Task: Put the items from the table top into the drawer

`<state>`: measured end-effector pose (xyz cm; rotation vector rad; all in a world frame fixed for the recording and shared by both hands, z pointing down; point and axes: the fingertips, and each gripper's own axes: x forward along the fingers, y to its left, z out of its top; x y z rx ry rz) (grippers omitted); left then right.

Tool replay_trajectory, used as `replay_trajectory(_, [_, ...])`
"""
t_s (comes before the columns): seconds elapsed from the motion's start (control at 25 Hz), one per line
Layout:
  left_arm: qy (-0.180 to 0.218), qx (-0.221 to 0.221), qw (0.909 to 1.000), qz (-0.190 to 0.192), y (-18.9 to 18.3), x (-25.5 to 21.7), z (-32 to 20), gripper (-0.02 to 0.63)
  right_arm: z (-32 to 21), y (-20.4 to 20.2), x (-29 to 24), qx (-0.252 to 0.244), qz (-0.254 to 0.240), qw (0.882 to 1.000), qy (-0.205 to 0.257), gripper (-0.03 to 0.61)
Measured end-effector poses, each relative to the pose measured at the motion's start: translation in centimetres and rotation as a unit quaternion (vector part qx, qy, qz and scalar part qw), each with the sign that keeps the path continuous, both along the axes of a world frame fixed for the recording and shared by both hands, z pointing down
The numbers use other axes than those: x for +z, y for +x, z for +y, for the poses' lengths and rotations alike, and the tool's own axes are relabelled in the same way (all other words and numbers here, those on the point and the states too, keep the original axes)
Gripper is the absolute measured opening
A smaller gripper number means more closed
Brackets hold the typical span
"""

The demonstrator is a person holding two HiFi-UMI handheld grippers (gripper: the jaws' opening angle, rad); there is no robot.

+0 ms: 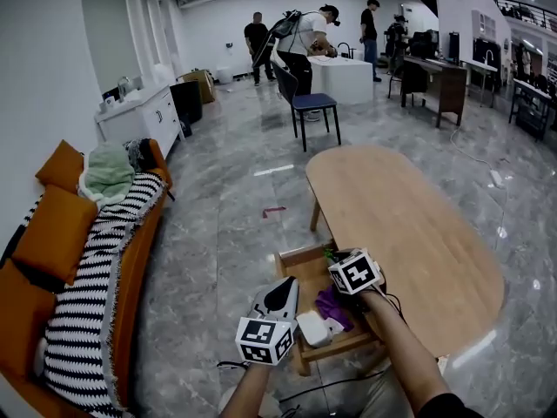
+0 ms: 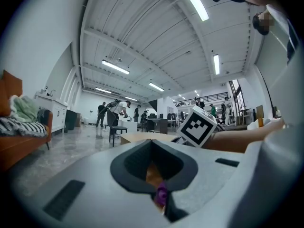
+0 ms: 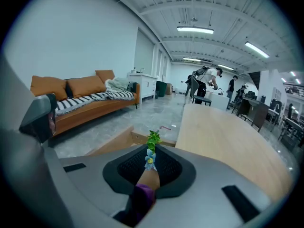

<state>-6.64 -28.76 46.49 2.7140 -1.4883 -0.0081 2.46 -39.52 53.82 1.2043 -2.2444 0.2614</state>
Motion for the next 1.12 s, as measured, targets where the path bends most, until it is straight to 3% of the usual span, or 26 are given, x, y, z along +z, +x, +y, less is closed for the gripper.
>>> replay_trajectory(0.64, [-0.011,-0.032,0.9994,0.011,-4.2,0.9,0.8,0.003,0.5,-6.5,1.8,-0.019,0.001,1.000,-0.024,0.055])
replay_trajectory(1.12, [-0.013,-0.040,0.9990,0.016,-5.2,1.2,1.2,0.003,0.4,-6.2,4.5,0.005,0.001,0.998,-0.056,0.055])
